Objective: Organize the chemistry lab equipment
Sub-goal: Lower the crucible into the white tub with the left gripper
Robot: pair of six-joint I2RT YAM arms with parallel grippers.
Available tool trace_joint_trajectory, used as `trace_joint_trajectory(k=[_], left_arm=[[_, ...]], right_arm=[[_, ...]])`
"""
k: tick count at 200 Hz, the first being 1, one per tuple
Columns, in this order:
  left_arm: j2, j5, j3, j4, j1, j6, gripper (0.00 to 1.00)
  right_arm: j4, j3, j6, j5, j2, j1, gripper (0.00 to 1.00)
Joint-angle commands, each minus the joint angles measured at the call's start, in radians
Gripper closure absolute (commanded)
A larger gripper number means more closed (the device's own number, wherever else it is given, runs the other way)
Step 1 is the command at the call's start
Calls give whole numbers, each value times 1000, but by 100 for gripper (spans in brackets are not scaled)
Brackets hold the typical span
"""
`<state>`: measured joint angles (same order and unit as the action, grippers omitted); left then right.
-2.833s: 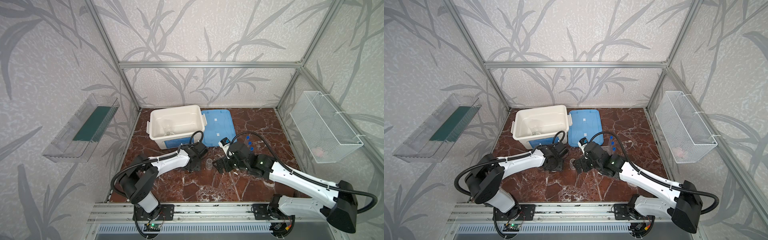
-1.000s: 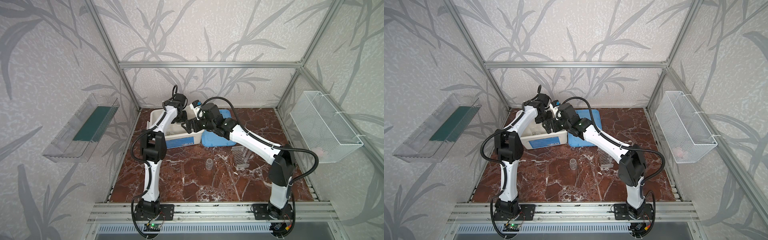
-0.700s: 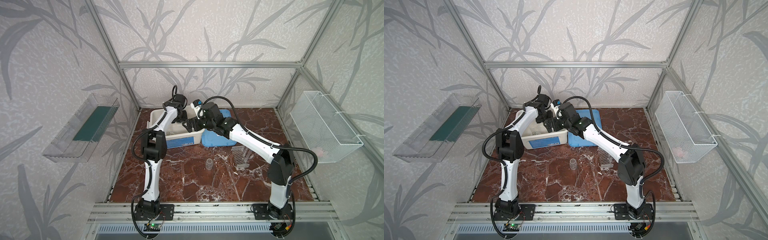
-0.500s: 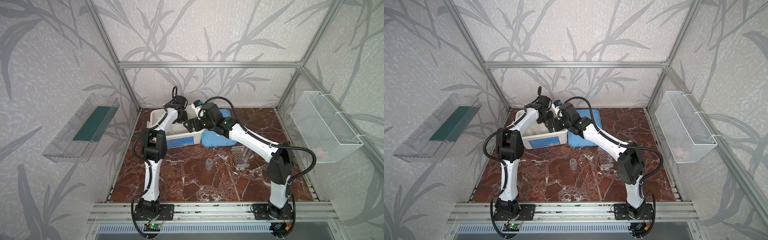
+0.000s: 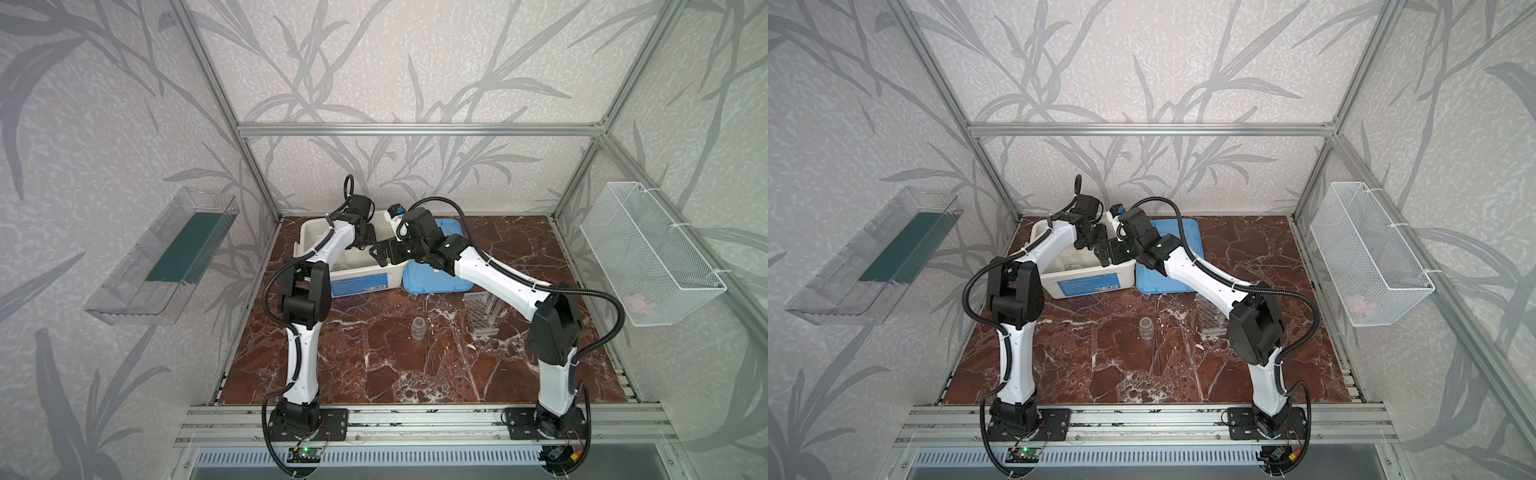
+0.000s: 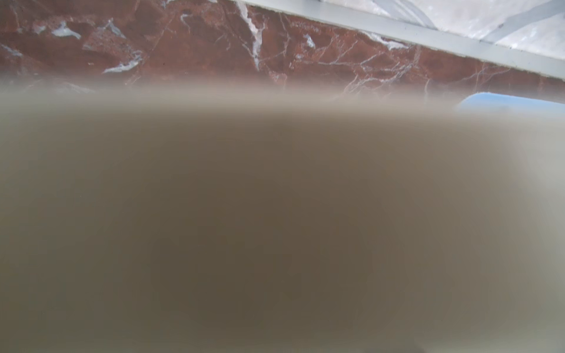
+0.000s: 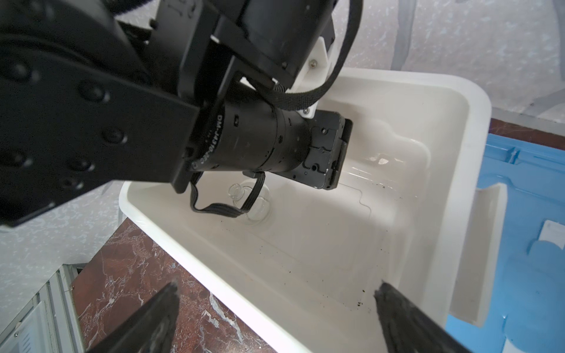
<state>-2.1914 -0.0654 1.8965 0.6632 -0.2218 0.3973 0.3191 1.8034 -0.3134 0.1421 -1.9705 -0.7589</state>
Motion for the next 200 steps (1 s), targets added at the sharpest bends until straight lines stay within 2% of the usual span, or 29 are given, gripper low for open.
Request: trace_joint_trajectory(k=[1, 28, 80, 114, 169, 200], left_arm=[[25, 62, -32, 72, -6, 14, 54], [63, 60, -76, 40, -23, 8, 54], [44, 60, -108, 36, -27, 28, 54], [-8, 41, -57, 103, -26, 24, 54], [102, 36, -197, 10, -28, 46, 55], [62, 34, -140, 71, -25, 45, 55]], right_arm=[[-9, -10, -11, -5, 7, 7, 2], [-27, -37, -16, -7, 19, 9, 2], [-29, -39, -24, 3, 19, 10, 2], [-29, -41, -24, -2, 18, 12, 2], [-33, -51, -26, -1, 10, 13, 2], [-52, -71, -41, 10, 12, 14, 2]])
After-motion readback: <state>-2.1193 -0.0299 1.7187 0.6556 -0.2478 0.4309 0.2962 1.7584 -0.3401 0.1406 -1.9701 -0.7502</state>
